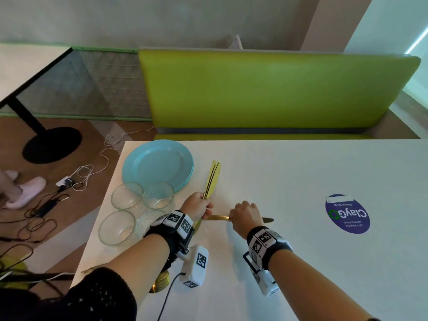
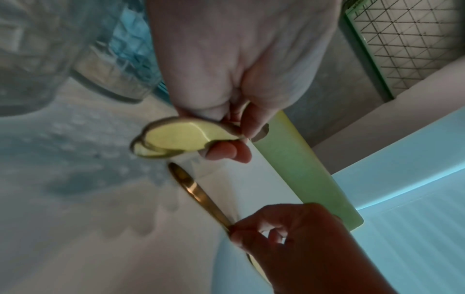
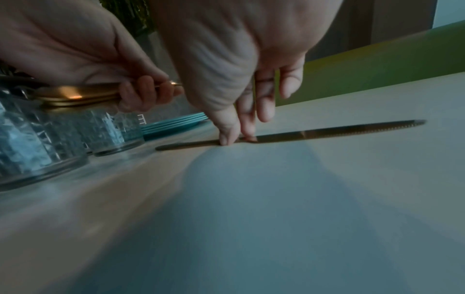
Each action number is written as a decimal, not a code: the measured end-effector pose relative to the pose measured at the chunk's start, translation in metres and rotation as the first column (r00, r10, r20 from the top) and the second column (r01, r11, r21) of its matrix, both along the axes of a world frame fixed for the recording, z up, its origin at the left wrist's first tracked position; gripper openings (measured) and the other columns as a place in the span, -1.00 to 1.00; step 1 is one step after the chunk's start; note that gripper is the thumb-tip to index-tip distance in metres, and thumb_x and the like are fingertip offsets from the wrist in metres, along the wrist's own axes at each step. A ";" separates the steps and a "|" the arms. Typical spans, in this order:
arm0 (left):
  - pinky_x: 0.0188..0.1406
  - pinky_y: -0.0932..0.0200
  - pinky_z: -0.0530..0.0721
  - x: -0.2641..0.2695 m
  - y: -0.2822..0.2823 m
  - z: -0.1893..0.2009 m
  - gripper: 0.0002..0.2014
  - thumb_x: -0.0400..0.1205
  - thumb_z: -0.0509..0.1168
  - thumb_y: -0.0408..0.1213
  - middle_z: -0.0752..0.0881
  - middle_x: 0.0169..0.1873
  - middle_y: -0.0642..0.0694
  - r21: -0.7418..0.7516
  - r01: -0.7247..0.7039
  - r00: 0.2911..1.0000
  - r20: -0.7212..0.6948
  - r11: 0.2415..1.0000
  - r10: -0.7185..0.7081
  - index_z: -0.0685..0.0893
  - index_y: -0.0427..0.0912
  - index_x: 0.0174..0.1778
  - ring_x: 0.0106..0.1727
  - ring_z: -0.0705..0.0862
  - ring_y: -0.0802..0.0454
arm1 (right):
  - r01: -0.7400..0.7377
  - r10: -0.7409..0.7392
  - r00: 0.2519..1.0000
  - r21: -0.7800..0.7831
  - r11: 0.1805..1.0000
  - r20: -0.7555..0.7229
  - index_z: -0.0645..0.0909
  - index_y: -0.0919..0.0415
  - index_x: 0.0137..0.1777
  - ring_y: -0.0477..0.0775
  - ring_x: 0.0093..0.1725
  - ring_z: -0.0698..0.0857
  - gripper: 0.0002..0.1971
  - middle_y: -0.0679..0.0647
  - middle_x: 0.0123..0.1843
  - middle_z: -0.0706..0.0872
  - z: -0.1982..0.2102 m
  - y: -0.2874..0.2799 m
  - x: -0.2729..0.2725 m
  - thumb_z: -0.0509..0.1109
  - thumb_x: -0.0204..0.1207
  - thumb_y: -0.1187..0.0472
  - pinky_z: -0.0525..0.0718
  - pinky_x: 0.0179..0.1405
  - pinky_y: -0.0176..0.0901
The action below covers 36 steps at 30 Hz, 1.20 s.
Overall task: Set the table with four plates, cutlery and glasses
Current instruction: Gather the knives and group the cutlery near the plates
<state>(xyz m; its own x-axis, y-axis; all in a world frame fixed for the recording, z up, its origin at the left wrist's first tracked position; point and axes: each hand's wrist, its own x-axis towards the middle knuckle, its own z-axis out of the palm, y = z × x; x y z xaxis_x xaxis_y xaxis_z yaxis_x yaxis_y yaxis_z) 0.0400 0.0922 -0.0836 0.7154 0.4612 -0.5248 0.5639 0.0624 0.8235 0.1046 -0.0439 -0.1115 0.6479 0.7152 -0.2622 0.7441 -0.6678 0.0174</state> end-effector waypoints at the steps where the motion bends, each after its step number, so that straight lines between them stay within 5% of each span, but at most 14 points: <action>1: -0.55 0.29 0.43 -0.004 -0.001 0.001 -0.89 0.69 0.05 -0.45 0.57 -0.35 -0.08 -0.002 0.006 1.000 0.005 1.000 -0.006 0.47 -0.30 0.02 -0.45 0.51 0.07 | 0.001 -0.001 1.000 -0.006 1.000 0.003 0.66 0.15 0.17 0.15 0.26 0.53 -0.73 0.08 0.17 0.68 0.001 0.001 -0.001 0.16 0.61 0.25 0.44 0.25 -0.05; 9: -0.57 0.32 0.42 -0.030 0.003 0.013 -0.90 0.69 0.05 -0.47 0.55 -0.35 -0.08 -0.036 0.071 0.997 0.030 0.997 -0.070 0.46 -0.30 0.03 -0.46 0.48 0.09 | 0.039 -0.044 0.999 -0.192 0.981 -0.019 0.62 0.18 0.22 0.15 0.30 0.58 -0.74 0.12 0.23 0.69 0.018 -0.002 -0.015 0.21 0.62 0.18 0.45 0.32 -0.05; 13: -0.47 0.29 0.47 -0.051 0.007 0.018 -0.81 0.69 0.09 -0.41 0.56 -0.29 -0.07 0.044 0.166 0.986 0.013 0.985 -0.167 0.49 -0.30 0.18 -0.41 0.51 0.07 | 0.035 -0.030 0.999 -0.241 0.970 0.023 0.64 0.15 0.20 0.11 0.30 0.58 -0.75 0.08 0.22 0.71 0.039 -0.014 -0.036 0.22 0.61 0.21 0.40 0.33 -0.07; 17: -0.13 0.06 0.68 -0.080 0.009 0.021 -0.68 0.62 0.16 -0.40 0.58 -0.10 -0.17 0.216 0.361 0.932 -0.100 0.907 -0.347 0.46 -0.34 0.31 -0.16 0.60 -0.09 | -0.083 0.114 0.988 -0.271 0.959 0.101 0.64 0.17 0.20 0.12 0.32 0.51 -0.76 0.07 0.21 0.70 0.068 -0.016 -0.078 0.23 0.60 0.22 0.37 0.27 -0.05; 20: 0.13 0.00 0.68 -0.109 0.004 0.027 -0.58 0.54 0.22 -0.35 0.61 -0.04 -0.14 0.177 0.515 0.856 -0.161 0.839 -0.491 0.44 -0.25 0.34 -0.07 0.61 -0.07 | -0.158 0.194 0.972 -0.240 0.958 0.133 0.66 0.17 0.16 0.14 0.29 0.50 -0.77 0.07 0.18 0.70 0.088 -0.013 -0.114 0.24 0.60 0.23 0.38 0.21 -0.04; 23: -0.07 0.06 0.68 -0.140 -0.003 0.032 -0.54 0.47 0.28 -0.36 0.61 -0.20 -0.08 0.092 0.589 0.804 -0.166 0.803 -0.571 0.44 -0.21 0.31 -0.16 0.61 -0.01 | -0.235 0.267 0.948 -0.186 0.954 0.172 0.73 0.11 0.01 0.12 0.18 0.58 -0.84 0.04 0.05 0.72 0.100 -0.003 -0.151 0.42 0.47 0.14 0.48 0.08 -0.05; 25: -0.32 0.23 0.52 -0.159 -0.008 0.035 -0.63 0.47 0.29 -0.36 0.55 -0.36 -0.01 0.116 0.638 0.768 -0.165 0.761 -0.618 0.48 -0.20 0.21 -0.33 0.54 0.08 | -0.242 0.279 0.938 -0.190 0.951 0.204 0.75 0.01 -0.42 0.01 -0.20 0.70 -0.77 -0.07 -0.35 0.71 0.104 0.002 -0.174 0.70 -0.02 -0.01 0.59 -0.29 -0.18; 27: -0.44 0.32 0.39 -0.178 -0.012 0.040 -0.84 0.50 0.28 -0.34 0.51 -0.44 0.04 0.189 0.714 0.700 -0.195 0.674 -0.687 0.50 -0.14 -0.03 -0.41 0.47 0.15 | -0.241 0.269 0.945 -0.162 0.957 0.184 0.64 -0.02 -0.67 -0.07 -0.48 0.63 -0.64 -0.13 -0.59 0.58 0.092 0.002 -0.184 0.74 -0.41 -0.04 0.53 -0.54 -0.29; 30: -0.47 0.35 0.38 -0.203 -0.014 0.036 -0.94 0.52 0.24 -0.33 0.52 -0.49 0.08 0.238 0.791 0.610 -0.230 0.564 -0.758 0.50 -0.10 -0.25 -0.43 0.49 0.17 | -0.272 0.303 0.934 -0.177 0.946 0.187 0.60 -0.03 -0.71 -0.10 -0.53 0.59 -0.61 -0.13 -0.63 0.55 0.083 0.003 -0.205 0.74 -0.48 -0.03 0.48 -0.62 -0.28; 36: -0.46 0.35 0.40 -0.230 -0.013 0.013 -0.72 0.57 0.16 -0.45 0.47 -0.49 -0.01 0.135 0.826 0.562 -0.291 0.548 -0.774 0.40 -0.10 -0.44 -0.46 0.45 0.10 | -0.292 0.313 0.932 -0.129 0.948 0.185 0.64 -0.09 -0.63 -0.12 -0.54 0.60 -0.66 -0.14 -0.65 0.56 0.065 0.008 -0.243 0.74 -0.35 -0.04 0.46 -0.64 -0.28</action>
<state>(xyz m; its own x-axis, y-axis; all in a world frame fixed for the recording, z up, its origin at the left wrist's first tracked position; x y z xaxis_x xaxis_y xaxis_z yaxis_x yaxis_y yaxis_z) -0.1901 0.0794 -0.0707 0.7539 -0.1353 -0.6429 0.4132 -0.6632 0.6241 -0.1383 -0.0355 -0.0469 0.4511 0.8631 -0.2272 0.8848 -0.3990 0.2408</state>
